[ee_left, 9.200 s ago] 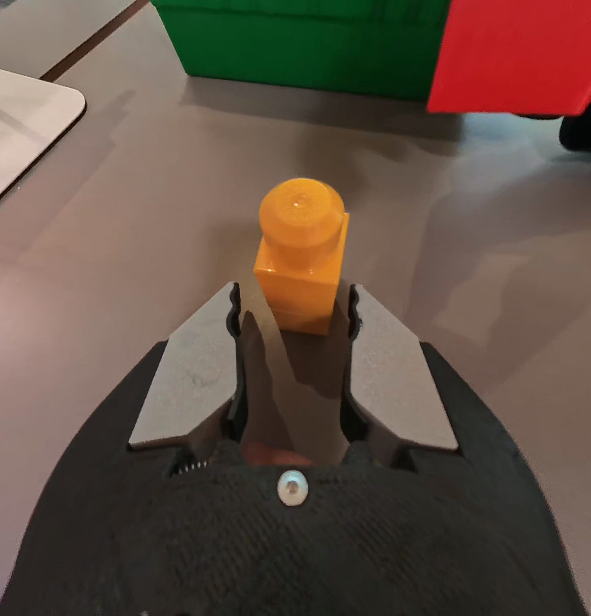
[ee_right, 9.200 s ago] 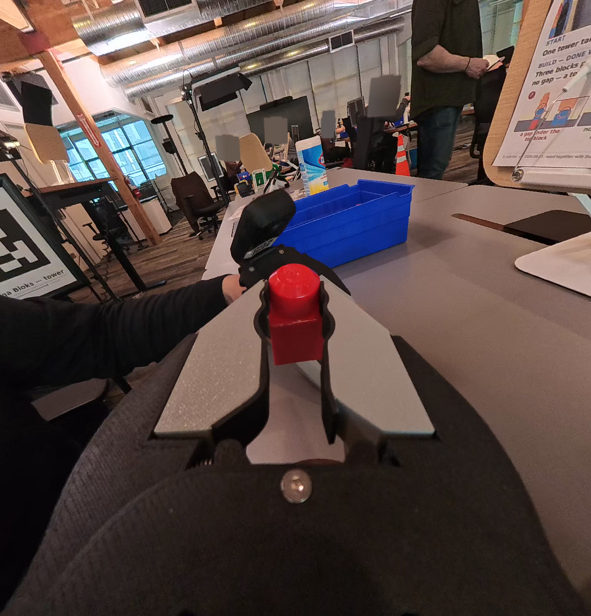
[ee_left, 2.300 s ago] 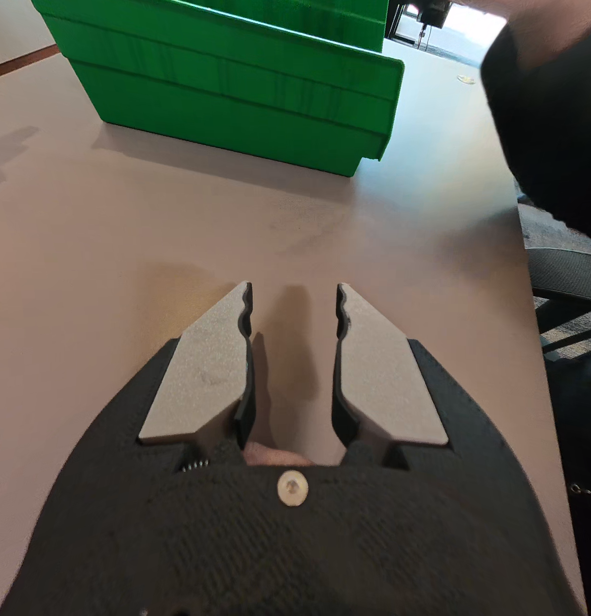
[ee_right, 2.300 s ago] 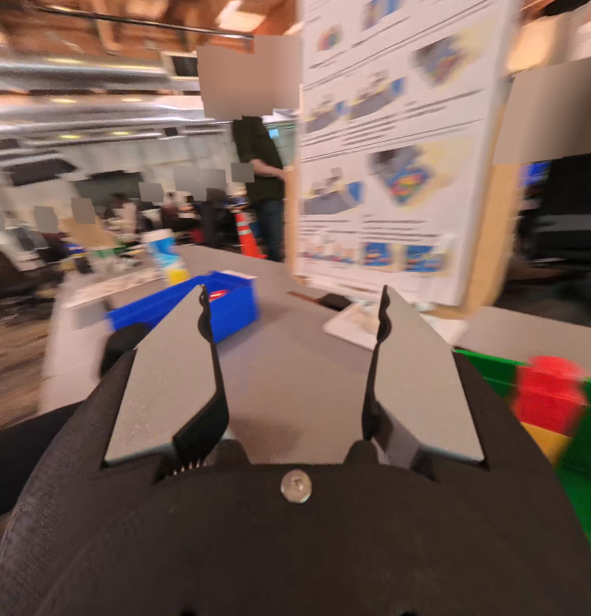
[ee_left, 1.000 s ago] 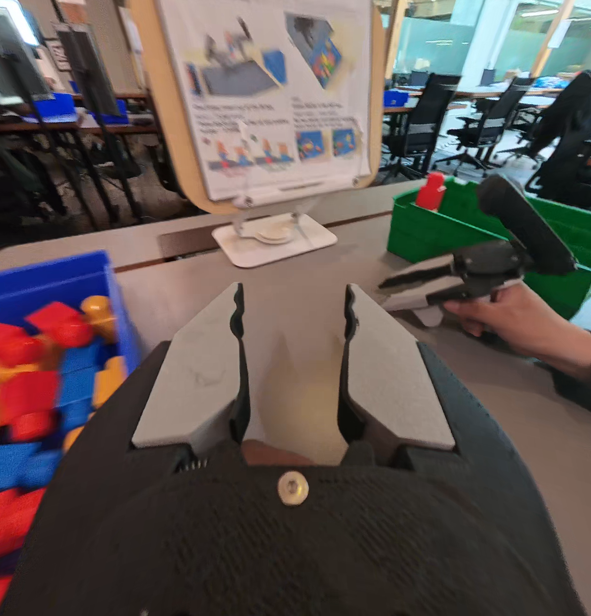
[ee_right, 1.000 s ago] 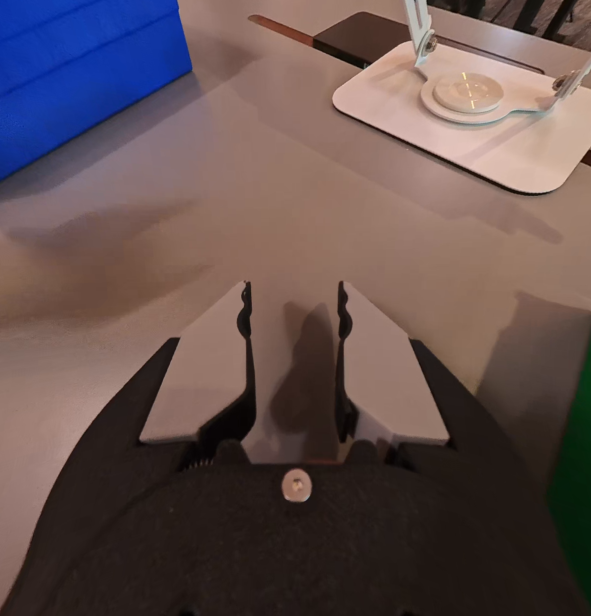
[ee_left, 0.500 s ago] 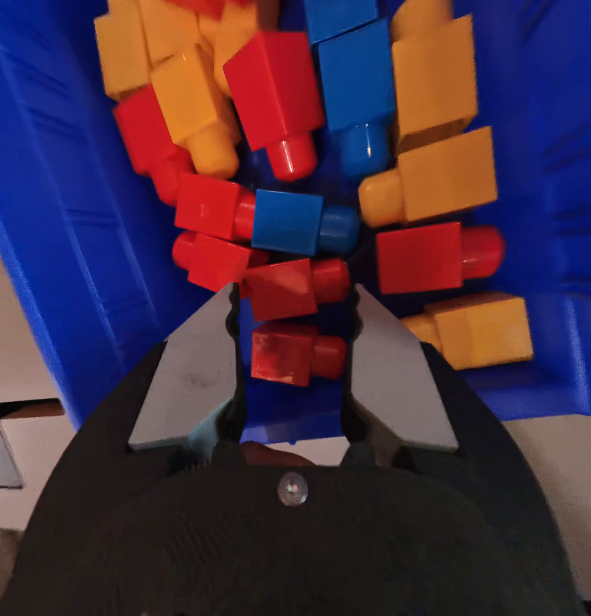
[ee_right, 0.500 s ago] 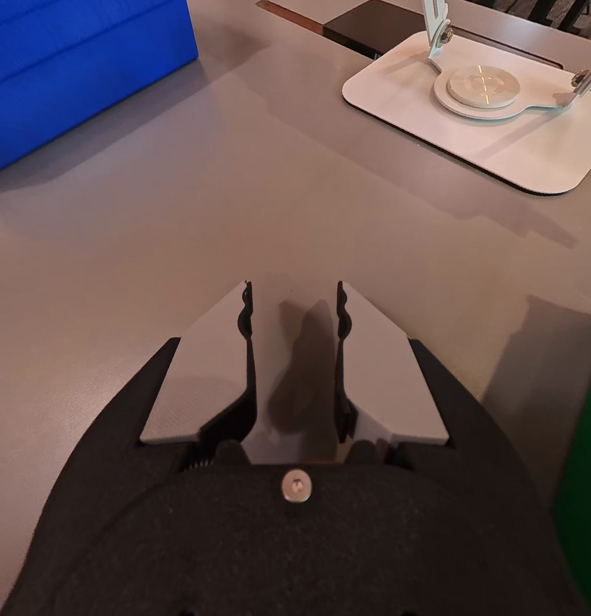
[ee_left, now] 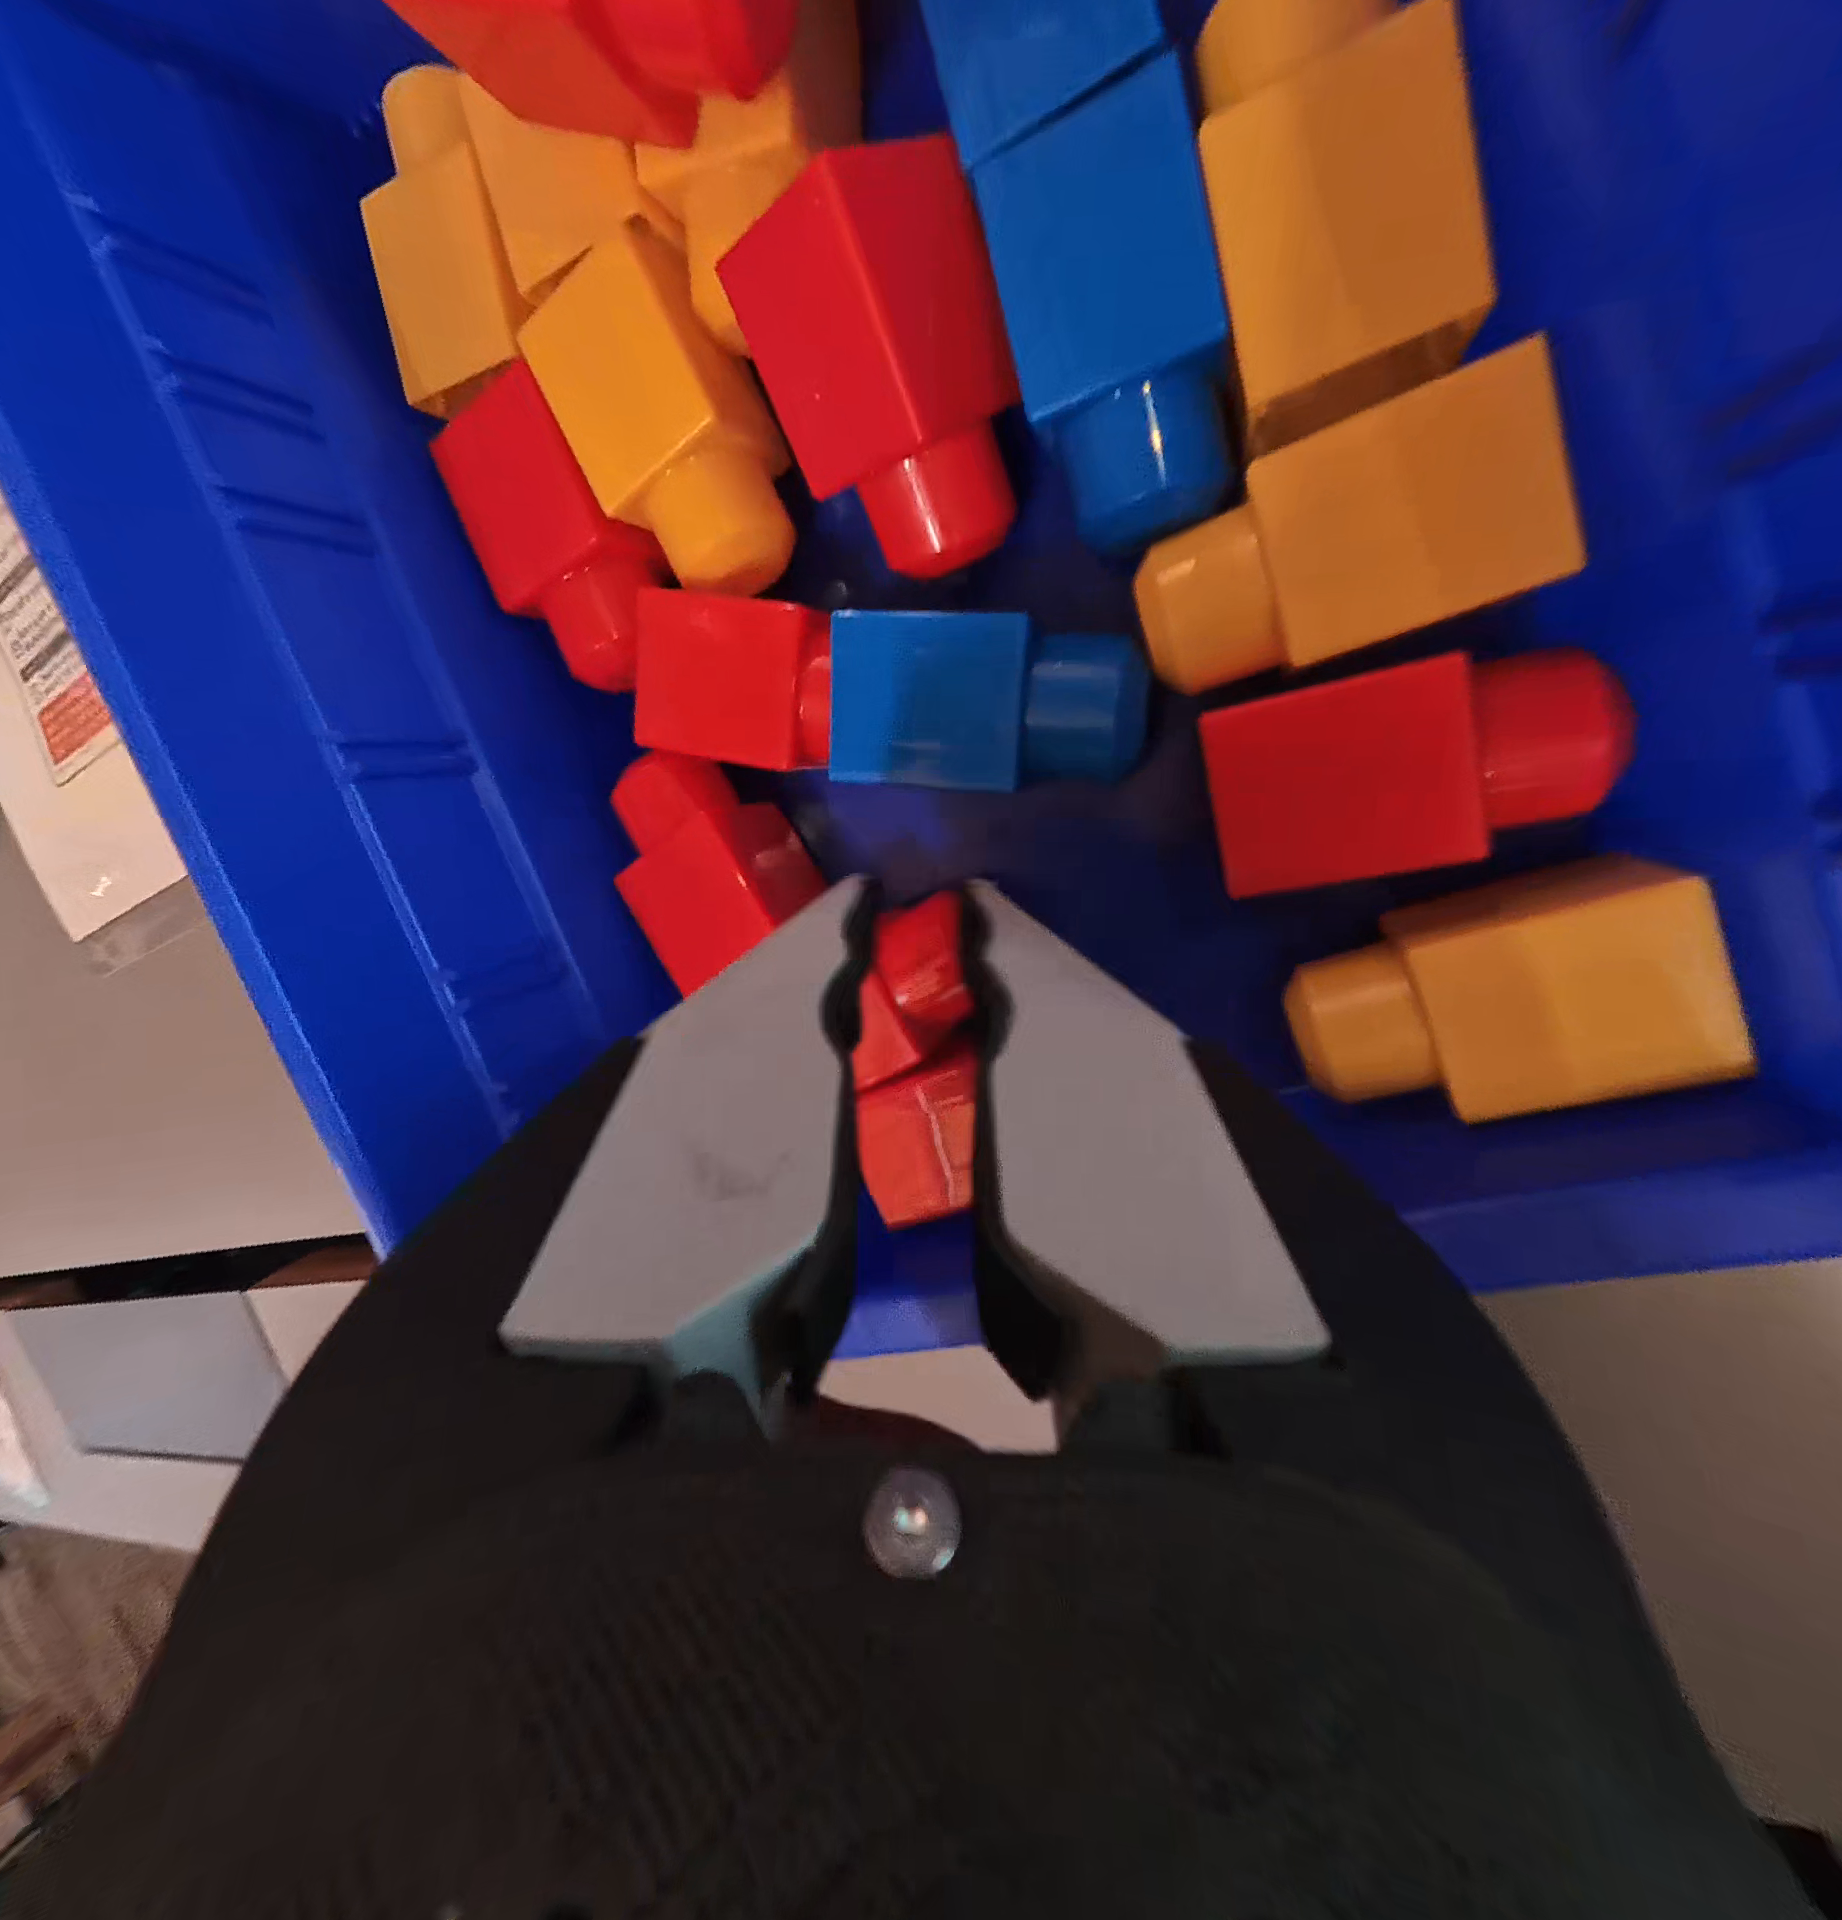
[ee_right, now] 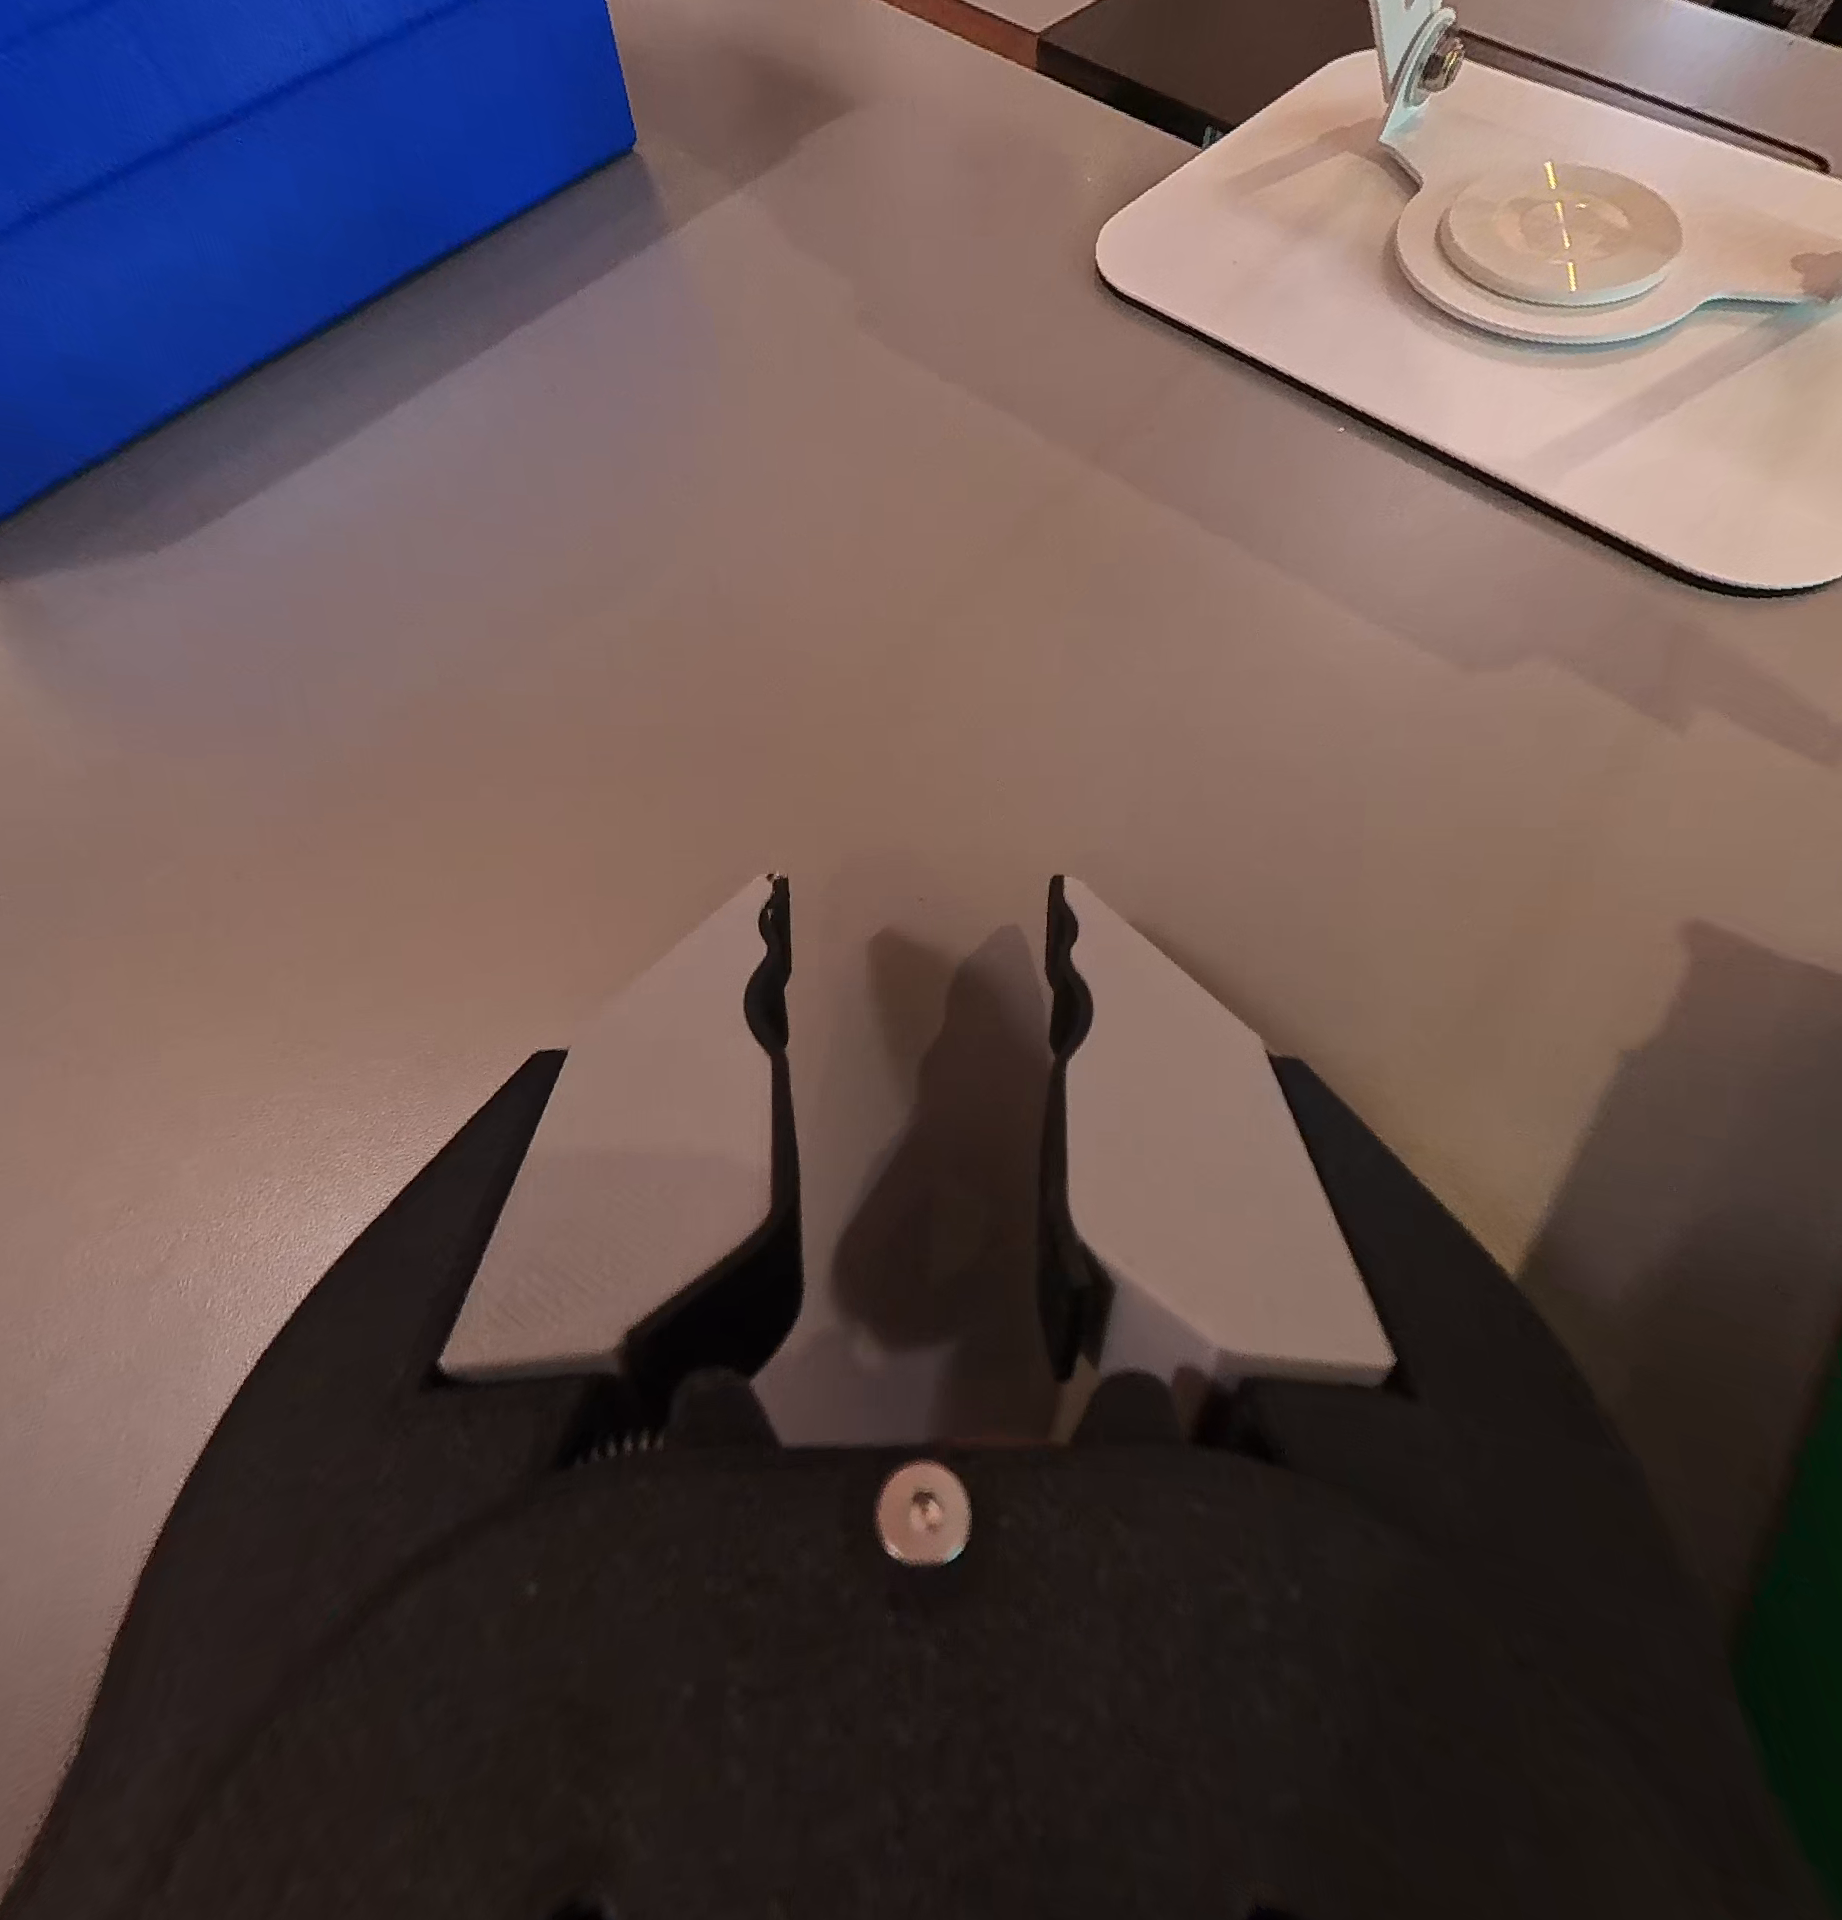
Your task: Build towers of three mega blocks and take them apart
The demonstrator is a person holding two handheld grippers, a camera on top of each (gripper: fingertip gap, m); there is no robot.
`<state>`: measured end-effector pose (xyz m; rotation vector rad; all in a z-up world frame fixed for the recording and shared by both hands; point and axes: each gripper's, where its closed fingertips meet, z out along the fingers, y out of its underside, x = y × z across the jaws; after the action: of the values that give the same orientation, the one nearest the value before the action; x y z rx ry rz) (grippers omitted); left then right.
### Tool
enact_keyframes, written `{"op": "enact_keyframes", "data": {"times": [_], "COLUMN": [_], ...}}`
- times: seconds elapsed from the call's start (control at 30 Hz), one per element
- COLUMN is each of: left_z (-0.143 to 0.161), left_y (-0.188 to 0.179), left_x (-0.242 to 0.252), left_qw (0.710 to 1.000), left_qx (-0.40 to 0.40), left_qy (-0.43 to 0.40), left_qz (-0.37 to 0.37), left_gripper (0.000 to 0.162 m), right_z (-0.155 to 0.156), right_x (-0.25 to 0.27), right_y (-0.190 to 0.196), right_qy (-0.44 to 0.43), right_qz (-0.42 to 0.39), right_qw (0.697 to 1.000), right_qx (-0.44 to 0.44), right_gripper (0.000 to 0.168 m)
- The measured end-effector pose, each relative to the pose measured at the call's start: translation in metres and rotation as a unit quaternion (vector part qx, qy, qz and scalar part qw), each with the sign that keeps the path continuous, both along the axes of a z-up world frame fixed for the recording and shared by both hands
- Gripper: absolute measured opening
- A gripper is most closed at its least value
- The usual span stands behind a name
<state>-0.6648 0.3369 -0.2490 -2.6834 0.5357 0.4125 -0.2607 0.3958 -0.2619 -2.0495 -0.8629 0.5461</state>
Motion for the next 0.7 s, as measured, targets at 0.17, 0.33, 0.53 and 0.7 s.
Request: {"op": "enact_keyframes", "data": {"times": [0.17, 0.33, 0.53, 0.7], "left_z": [0.004, 0.004, -0.006, -0.021], "left_y": [-0.009, -0.016, -0.011, -0.013], "left_x": [-0.006, -0.027, -0.019, -0.027], "left_qw": [0.998, 0.978, 0.954, 0.940], "left_qx": [-0.034, -0.092, -0.108, -0.145], "left_qy": [0.030, 0.138, 0.169, 0.211], "left_qz": [-0.037, -0.128, -0.225, -0.225], "left_gripper": [0.041, 0.048, 0.037, 0.035], "right_z": [0.000, 0.000, 0.000, -0.001], "right_x": [0.000, 0.000, 0.000, 0.000], "right_y": [0.000, 0.000, 0.000, 0.000], "right_qy": [0.001, 0.003, 0.005, 0.004], "right_qz": [0.001, 0.000, 0.001, 0.003], "right_qw": [1.000, 1.000, 1.000, 1.000], "right_qx": [-0.002, -0.004, -0.006, -0.010], "right_gripper": [0.047, 0.047, 0.047, 0.047]}}
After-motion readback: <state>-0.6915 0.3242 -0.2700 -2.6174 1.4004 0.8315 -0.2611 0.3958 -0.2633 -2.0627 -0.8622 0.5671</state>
